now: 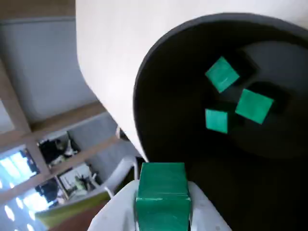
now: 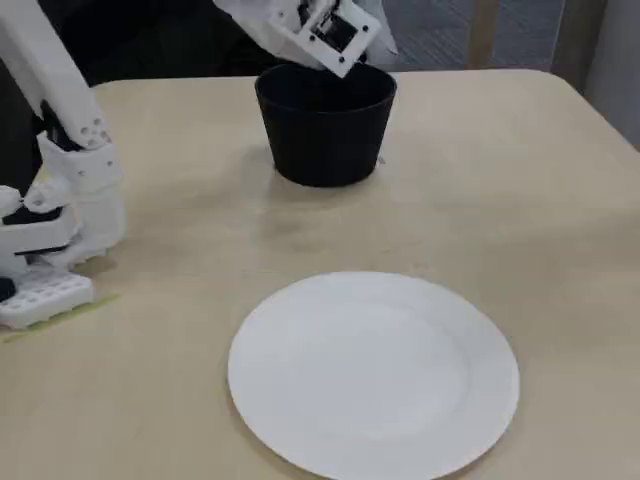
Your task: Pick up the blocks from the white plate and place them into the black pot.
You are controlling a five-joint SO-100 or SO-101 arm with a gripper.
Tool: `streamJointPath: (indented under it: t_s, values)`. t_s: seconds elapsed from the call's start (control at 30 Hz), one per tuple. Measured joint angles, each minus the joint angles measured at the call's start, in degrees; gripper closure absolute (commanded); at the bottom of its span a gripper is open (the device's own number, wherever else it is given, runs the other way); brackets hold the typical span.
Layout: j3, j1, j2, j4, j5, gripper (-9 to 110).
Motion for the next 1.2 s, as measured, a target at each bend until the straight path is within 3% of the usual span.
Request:
streamJointPath:
  t_s: [0.07,0.17,0.27,0.37,0.47,0.63,0.9,1.2]
  values:
    - [0.0,0.79,-1.23,-0.79,-0.18,101]
    - [0.0,2.46,-1.85,-0.79,-0.62,76]
    - [0.0,3.34,-1.85,0.7,-2.2,67]
    - [0.0,3.34,-1.93,1.93,-2.81,74]
    - [0.0,4.57,-1.93,2.02,-3.25,104]
    - [0.35,10.9,4.75,7.12,-5.01,104]
    - [20.48,31.03,36.83,8.53,-4.48,104]
    - [42.98,32.78,58.45,8.17,-2.64,104]
